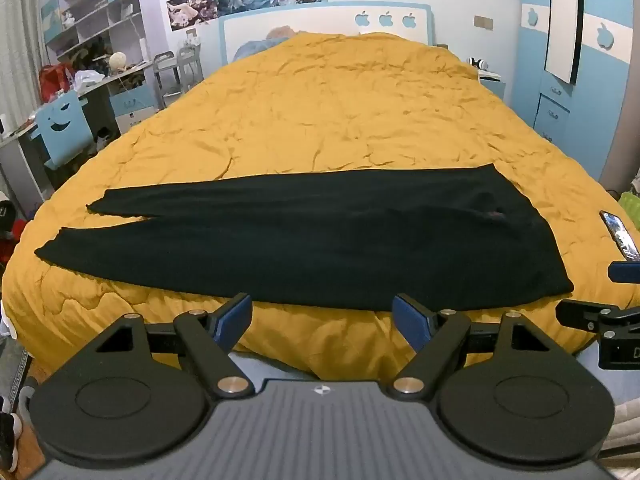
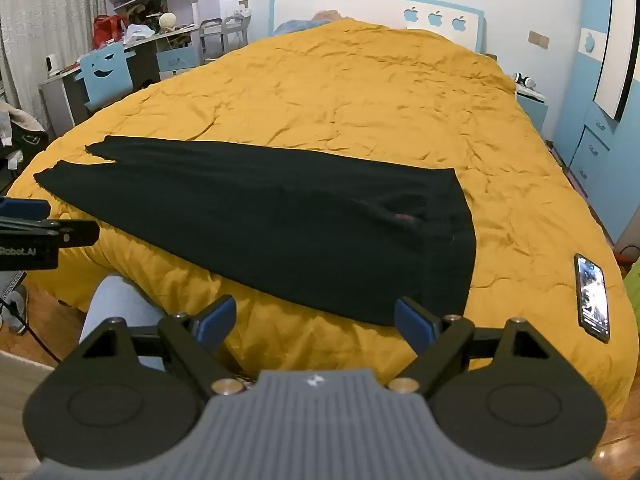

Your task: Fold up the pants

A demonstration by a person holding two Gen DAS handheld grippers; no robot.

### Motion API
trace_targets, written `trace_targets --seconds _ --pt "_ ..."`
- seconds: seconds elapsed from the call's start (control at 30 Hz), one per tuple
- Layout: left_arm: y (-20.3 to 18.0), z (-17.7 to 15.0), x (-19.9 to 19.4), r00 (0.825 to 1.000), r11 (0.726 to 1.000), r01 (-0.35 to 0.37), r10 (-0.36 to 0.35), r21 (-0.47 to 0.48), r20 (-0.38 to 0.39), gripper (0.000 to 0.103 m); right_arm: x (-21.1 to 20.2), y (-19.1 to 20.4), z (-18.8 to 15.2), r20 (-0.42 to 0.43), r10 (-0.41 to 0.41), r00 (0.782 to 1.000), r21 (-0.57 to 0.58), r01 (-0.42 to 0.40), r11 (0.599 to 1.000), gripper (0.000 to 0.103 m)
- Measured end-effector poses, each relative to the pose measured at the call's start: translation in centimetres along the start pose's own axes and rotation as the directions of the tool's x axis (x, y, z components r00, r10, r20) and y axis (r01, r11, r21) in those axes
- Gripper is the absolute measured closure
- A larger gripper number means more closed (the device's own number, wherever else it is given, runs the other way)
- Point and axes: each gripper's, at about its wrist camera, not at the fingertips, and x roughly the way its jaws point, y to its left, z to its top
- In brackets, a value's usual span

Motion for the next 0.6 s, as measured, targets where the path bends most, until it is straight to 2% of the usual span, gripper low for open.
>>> trace_targets --seconds 0.27,0.47,0.6 --pt "0.2 0.0 0.0 1.0 1.0 0.014 -0.014 -0.013 -0.017 0.01 0.0 0.1 0.0 0.006 -0.005 1.0 0.0 0.005 1.0 0.02" --pt "0.6 -1.6 0.7 1.0 1.0 0.008 -0.008 -0.013 -0.017 0.01 -0.1 0.1 0.2 0.004 -0.005 1.0 0.001 0.005 1.0 0.02" --pt "0.6 -1.2 0.9 1.0 1.0 0.01 -0.01 -0.014 -0.024 0.01 0.2 0.3 -0.1 0.004 -0.004 1.0 0.001 0.004 1.0 0.02"
